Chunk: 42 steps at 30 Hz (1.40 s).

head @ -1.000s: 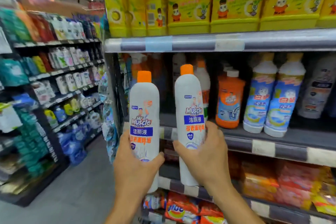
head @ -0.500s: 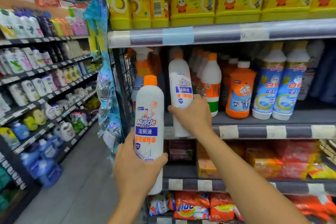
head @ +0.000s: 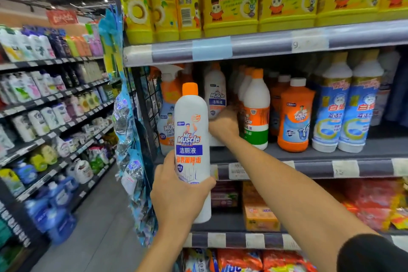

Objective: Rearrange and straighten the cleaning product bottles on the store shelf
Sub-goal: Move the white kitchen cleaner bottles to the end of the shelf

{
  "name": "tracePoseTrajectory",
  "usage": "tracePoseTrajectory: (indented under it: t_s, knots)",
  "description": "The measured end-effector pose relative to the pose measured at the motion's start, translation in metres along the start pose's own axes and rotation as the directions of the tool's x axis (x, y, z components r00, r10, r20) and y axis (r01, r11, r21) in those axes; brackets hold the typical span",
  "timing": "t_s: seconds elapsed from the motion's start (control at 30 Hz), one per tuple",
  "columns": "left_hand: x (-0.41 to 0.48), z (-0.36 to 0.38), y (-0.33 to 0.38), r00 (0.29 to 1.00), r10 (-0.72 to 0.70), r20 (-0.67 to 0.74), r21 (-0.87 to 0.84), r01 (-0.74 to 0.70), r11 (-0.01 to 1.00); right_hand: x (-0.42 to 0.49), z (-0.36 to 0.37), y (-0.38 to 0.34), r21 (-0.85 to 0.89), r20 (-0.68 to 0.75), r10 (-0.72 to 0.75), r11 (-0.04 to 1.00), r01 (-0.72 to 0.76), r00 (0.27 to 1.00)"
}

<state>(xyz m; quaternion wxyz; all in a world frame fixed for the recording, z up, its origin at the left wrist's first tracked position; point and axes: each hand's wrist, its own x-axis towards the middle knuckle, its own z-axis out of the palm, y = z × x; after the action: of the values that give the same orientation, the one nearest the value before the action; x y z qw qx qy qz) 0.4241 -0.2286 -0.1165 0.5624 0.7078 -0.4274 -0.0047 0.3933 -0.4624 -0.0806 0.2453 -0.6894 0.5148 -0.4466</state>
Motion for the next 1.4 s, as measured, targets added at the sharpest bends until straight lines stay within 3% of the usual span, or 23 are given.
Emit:
tracePoseTrajectory:
  t_s: [0.1, 0.27, 0.4, 0.83, 0.93, 1.03, 1.1, 1.17, 1.23, 1.3, 1.4]
  knots:
    - [0.002, 0.005, 0.0, 1.0, -0.004, -0.026, -0.021, 0.004, 1.0, 0.014, 0.015, -0.004, -0.067, -0.057, 0.002, 0.998, -0.006, 0.998]
    - [0.005, 0.007, -0.005, 0.998, -0.042, -0.045, -0.062, 0.039, 0.997, 0.037, 0.038, -0.002, 0.082, -0.122, 0.076, 0.994, -0.066, 0.99]
    - [0.003, 0.007, -0.009, 0.997, -0.057, -0.054, -0.079, 0.052, 0.995, 0.048, 0.049, 0.003, 0.096, -0.156, 0.06, 0.994, -0.045, 0.986]
    - [-0.005, -0.002, -0.015, 0.996, -0.083, -0.037, -0.1, 0.079, 0.992, 0.055, 0.045, 0.005, 0.092, -0.132, 0.078, 0.994, -0.066, 0.988]
    - [-0.007, -0.008, -0.014, 0.997, -0.072, -0.014, -0.088, 0.07, 0.994, 0.047, 0.039, 0.001, 0.144, -0.053, 0.134, 0.982, -0.126, 0.99]
    - [-0.008, -0.013, -0.011, 0.999, -0.029, 0.024, -0.048, 0.03, 0.998, 0.034, 0.035, -0.005, -0.023, 0.054, 0.24, 0.971, -0.239, 0.969]
    - [-0.005, -0.014, -0.006, 0.999, -0.01, 0.046, -0.03, 0.012, 0.999, 0.017, 0.021, -0.012, -0.124, 0.174, 0.218, 0.972, -0.198, 0.96]
    - [0.001, -0.012, 0.0, 0.995, -0.004, 0.102, -0.023, 0.007, 1.0, -0.008, -0.001, -0.012, -0.111, 0.256, 0.113, 0.99, -0.087, 0.96]
    - [0.011, -0.008, 0.007, 0.987, 0.019, 0.161, -0.025, -0.015, 1.0, -0.041, -0.028, 0.0, -0.062, 0.195, 0.017, 0.998, -0.005, 0.981]
    - [0.023, -0.001, 0.014, 0.982, 0.058, 0.182, -0.042, -0.052, 0.998, -0.078, -0.058, 0.022, -0.014, 0.042, -0.037, 0.999, 0.038, 0.998]
    - [0.04, 0.015, 0.027, 0.982, 0.094, 0.165, -0.057, -0.085, 0.995, -0.114, -0.099, 0.064, -0.218, -0.178, -0.211, 0.961, 0.171, 0.961]
